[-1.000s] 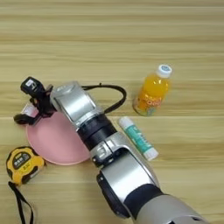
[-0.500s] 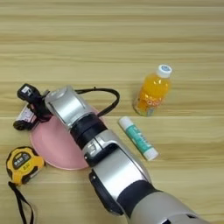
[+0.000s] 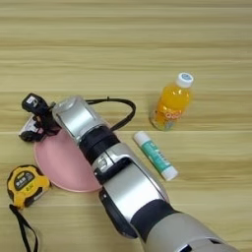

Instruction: Move the objects on the table

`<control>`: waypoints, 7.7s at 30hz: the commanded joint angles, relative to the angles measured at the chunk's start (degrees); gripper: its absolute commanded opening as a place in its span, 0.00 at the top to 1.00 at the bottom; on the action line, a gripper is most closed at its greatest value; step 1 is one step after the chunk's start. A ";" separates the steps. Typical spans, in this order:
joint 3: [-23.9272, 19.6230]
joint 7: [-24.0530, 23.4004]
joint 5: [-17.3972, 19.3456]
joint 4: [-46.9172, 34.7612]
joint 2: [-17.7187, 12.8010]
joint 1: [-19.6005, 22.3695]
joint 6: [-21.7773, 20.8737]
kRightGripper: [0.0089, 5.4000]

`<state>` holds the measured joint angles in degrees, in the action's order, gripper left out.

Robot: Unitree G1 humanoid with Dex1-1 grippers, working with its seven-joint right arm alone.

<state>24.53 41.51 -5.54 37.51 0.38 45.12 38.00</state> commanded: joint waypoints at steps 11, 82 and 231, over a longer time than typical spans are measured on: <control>-3.03 -0.77 0.90 -6.91 0.19 5.05 -1.58 0.27; -23.26 23.08 16.27 -30.08 -27.82 -35.81 -42.57 0.27; -20.80 22.01 12.90 -29.20 -33.73 -28.51 -29.00 0.00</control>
<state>6.20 66.50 6.10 9.46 -32.73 11.55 10.68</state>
